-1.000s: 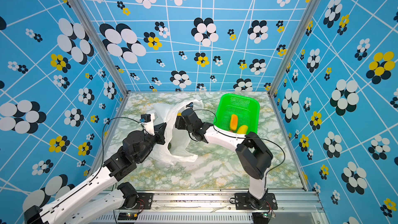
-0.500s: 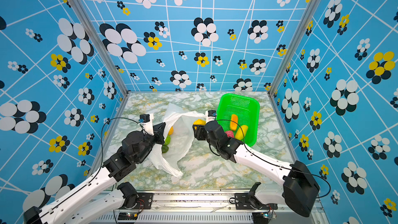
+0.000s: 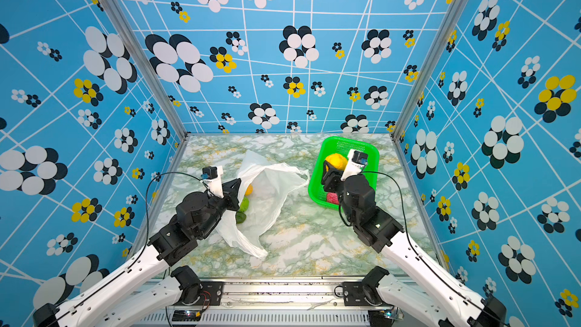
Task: Untie the knot of the plastic bag and take out the fruit
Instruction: 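Lift the round yellow fruit out with the right gripper toward the basket, then lower the round yellow fruit into the basket and open the right gripper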
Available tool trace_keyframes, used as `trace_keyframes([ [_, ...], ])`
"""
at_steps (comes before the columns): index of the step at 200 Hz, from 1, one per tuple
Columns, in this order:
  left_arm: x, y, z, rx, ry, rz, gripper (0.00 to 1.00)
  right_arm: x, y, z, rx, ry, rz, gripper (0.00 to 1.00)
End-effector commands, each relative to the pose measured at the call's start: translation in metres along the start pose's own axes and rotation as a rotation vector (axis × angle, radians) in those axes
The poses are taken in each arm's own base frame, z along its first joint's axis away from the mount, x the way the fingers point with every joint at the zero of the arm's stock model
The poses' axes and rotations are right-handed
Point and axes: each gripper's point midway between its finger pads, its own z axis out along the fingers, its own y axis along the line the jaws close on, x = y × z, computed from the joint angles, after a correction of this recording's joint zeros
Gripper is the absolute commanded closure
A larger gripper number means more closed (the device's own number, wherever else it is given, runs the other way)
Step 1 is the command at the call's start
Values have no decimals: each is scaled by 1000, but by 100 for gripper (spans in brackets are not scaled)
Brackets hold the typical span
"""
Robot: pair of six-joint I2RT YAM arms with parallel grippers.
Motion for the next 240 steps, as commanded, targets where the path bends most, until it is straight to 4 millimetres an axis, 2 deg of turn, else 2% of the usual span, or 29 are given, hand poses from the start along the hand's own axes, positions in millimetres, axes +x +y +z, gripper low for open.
trace_keyframes([
  [1,-2,0,-1,-1,-3,9,100,15,-46,12,160,63,-64,59],
  [22,-2,3,-1,-19,0,18,100,16,-75,28,259,138,-73,61],
  [47,-4,-2,-3,5,-2,5,100,36,-110,55,337,287,-5,66],
  [67,-5,-1,-3,-1,-5,1,100,61,-123,79,334,427,53,69],
  [87,-6,-5,-4,17,-5,-5,100,88,-132,101,347,562,59,68],
  [107,-5,-4,-4,13,-4,-7,100,112,-141,114,374,678,60,72],
  [125,-5,-5,-5,18,-2,-8,100,127,-147,119,395,738,68,73],
  [127,-5,-4,-5,16,-2,-8,100,125,-157,119,416,733,83,73],
  [132,-5,-4,-5,16,-1,-7,100,127,-163,119,429,739,98,73],
  [189,-7,-2,-7,9,-13,-13,100,150,-192,120,457,792,259,71],
  [224,-6,-3,-6,11,-10,-13,100,167,-201,125,460,847,316,69],
  [240,-6,-3,-7,16,-10,-14,100,170,-201,127,457,856,323,65],
])
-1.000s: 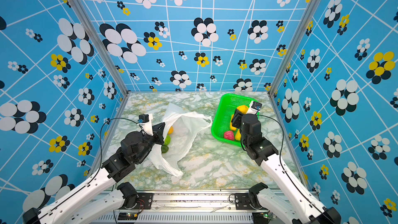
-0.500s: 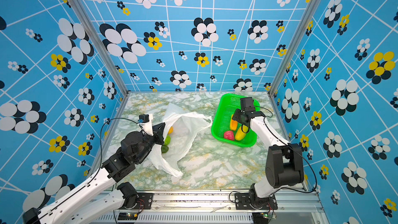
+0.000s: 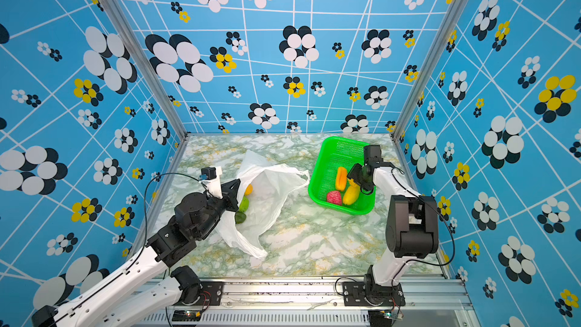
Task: Untie the knot of the plastic bag and take out the fruit
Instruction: 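Lower the round yellow fruit into the basket and open the right gripper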
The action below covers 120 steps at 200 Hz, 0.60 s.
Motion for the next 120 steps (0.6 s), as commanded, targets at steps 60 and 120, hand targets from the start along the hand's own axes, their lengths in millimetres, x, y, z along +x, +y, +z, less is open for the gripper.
trace_keyframes([
  [60,-5,-7,-5,38,-19,-12,100,11,-9,3,27,34,33,33],
  [120,-6,-5,-5,25,-20,-14,100,5,-11,-14,35,-23,29,21],
])
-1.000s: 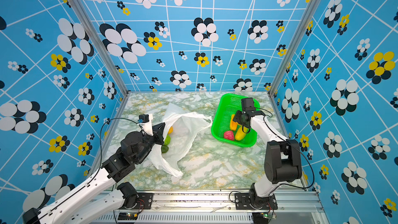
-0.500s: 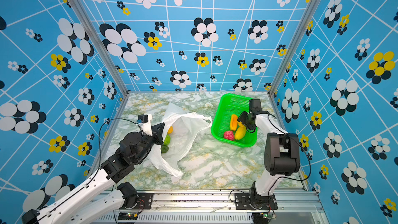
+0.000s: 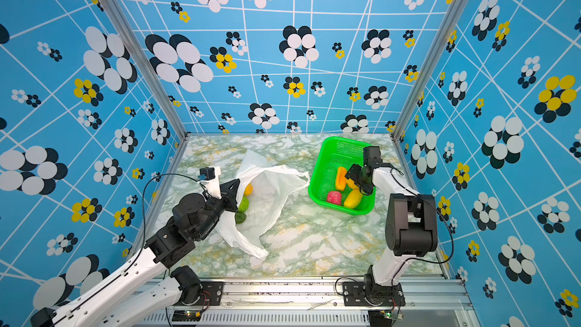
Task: Untie the knot of the plastic bag and take out the fruit
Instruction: 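Lower the round yellow fruit into the basket and open the right gripper, then move the open right gripper back over the bag opening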
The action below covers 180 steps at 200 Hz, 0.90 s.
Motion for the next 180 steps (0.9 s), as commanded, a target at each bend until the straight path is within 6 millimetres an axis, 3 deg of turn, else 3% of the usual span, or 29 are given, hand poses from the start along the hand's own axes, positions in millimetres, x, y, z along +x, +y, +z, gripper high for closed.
trace_keyframes([
  [1,-3,-3,-2,13,-9,-9,100,-2,-6,-17,24,-38,3,21],
  [56,-2,-5,-1,25,-5,-6,100,-9,-1,-50,-4,-149,-12,20],
  [74,-2,-3,-2,15,-9,-7,100,-10,15,-78,-58,-234,-50,23],
  [93,-3,-5,-2,21,-9,-9,100,-11,35,-126,-74,-398,-155,24],
  [118,-1,-3,-2,13,-10,-8,100,21,90,-193,-259,-602,-356,32],
  [147,-2,-2,-2,12,-11,-6,100,66,131,-262,-599,-729,-497,39],
  [163,-2,-1,-2,5,-12,-7,100,89,149,-289,-766,-735,-569,42],
  [180,-2,-2,-2,12,-10,-9,100,113,170,-304,-908,-704,-672,41],
])
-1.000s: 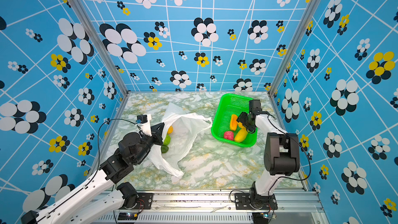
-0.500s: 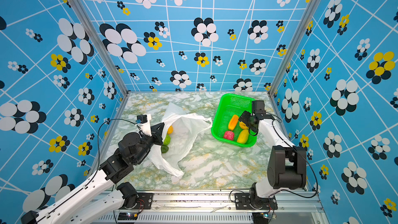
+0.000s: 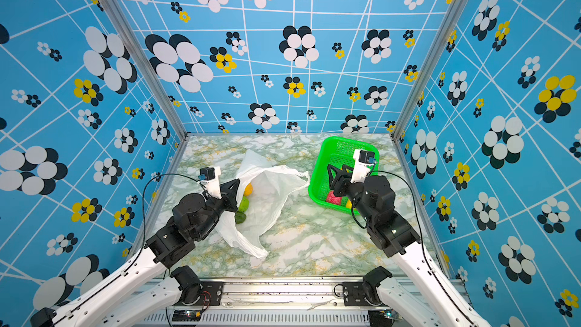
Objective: Untie the knot of the plastic bag and take out the fruit
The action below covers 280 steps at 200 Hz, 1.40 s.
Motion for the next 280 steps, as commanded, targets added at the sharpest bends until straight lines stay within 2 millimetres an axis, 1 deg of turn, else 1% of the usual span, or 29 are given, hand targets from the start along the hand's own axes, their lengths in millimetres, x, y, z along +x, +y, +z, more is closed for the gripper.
trace_keyframes([
  [1,-2,-2,-3,12,-11,-9,100,-4,50,1,-241,-29,-88,41],
  [11,-3,-2,-3,12,-13,-9,100,4,69,3,-326,-6,-126,41],
  [20,-3,-2,-3,9,-15,-10,100,13,84,7,-384,20,-165,38],
  [40,-3,-3,-4,15,-15,-13,100,42,119,14,-515,79,-296,33],
  [56,-4,-3,-5,16,-18,-14,100,75,141,18,-604,102,-423,26],
  [65,-4,-3,-5,16,-19,-17,100,98,149,17,-654,115,-511,21],
  [78,-5,-3,-6,21,-21,-18,100,136,162,8,-781,132,-661,20],
  [88,-5,-4,-6,26,-20,-17,100,161,160,10,-810,149,-745,24],
  [94,-5,-4,-6,28,-21,-19,100,168,157,15,-800,151,-758,26],
  [109,-6,-4,-7,28,-23,-17,100,183,150,30,-757,177,-752,25],
  [125,-8,-7,-10,45,-23,-25,100,204,146,45,-734,266,-750,27],
  [133,-12,-11,-14,65,-26,-31,100,216,145,53,-732,329,-752,31],
  [149,-19,-17,-22,107,-45,-38,100,235,143,71,-704,423,-747,41],
  [160,-22,-18,-26,119,-55,-43,100,247,140,81,-679,465,-734,44],
  [170,-25,-20,-29,131,-64,-53,100,257,137,89,-660,486,-720,44],
  [197,-28,-31,-37,209,-84,-65,100,272,135,105,-613,533,-666,44],
  [215,-29,-35,-38,228,-80,-68,100,284,135,113,-593,558,-638,44],
  [238,-27,-39,-36,247,-71,-62,100,305,137,121,-577,600,-627,44],
  [262,-25,-43,-31,259,-50,-58,100,317,145,133,-581,618,-581,39],
  [280,-21,-43,-28,253,-38,-59,100,320,163,140,-641,615,-511,31],
])
